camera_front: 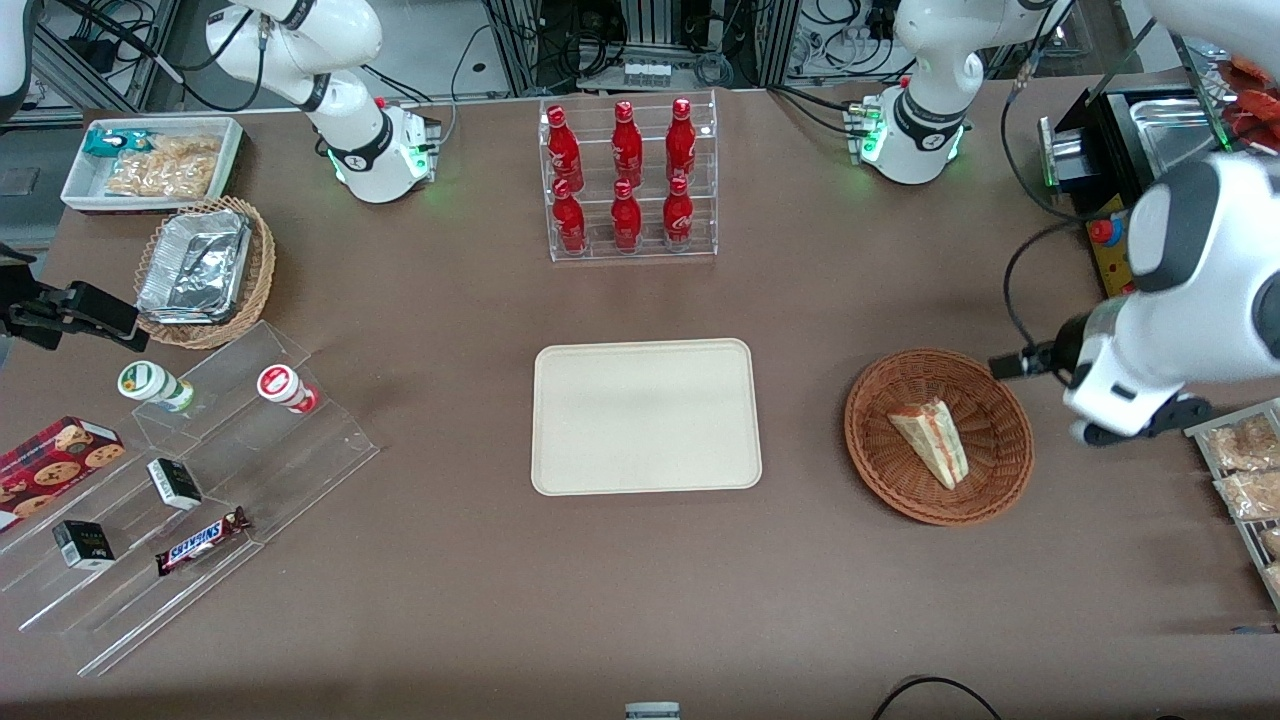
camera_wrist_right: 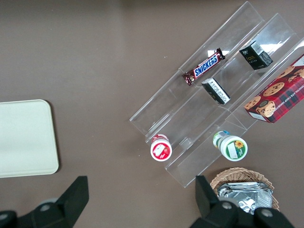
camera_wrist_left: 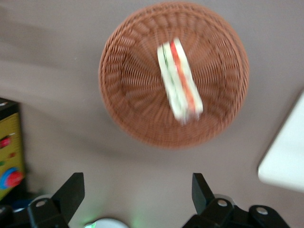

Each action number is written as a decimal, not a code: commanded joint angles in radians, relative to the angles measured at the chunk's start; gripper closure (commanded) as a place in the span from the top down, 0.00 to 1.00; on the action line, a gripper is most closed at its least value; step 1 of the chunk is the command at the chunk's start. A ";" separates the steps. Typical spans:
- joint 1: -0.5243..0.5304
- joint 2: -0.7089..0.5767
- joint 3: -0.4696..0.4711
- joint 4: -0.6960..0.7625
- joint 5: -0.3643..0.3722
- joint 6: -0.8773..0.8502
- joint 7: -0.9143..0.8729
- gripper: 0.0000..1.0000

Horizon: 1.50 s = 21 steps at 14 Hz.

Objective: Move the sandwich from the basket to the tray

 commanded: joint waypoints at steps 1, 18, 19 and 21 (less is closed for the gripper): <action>-0.004 0.047 -0.007 -0.104 0.010 0.194 -0.257 1.00; -0.009 0.231 -0.009 -0.242 0.000 0.543 -0.507 0.41; -0.009 0.228 -0.009 -0.239 0.004 0.542 -0.489 0.21; -0.013 0.225 -0.009 -0.236 0.007 0.539 -0.453 0.10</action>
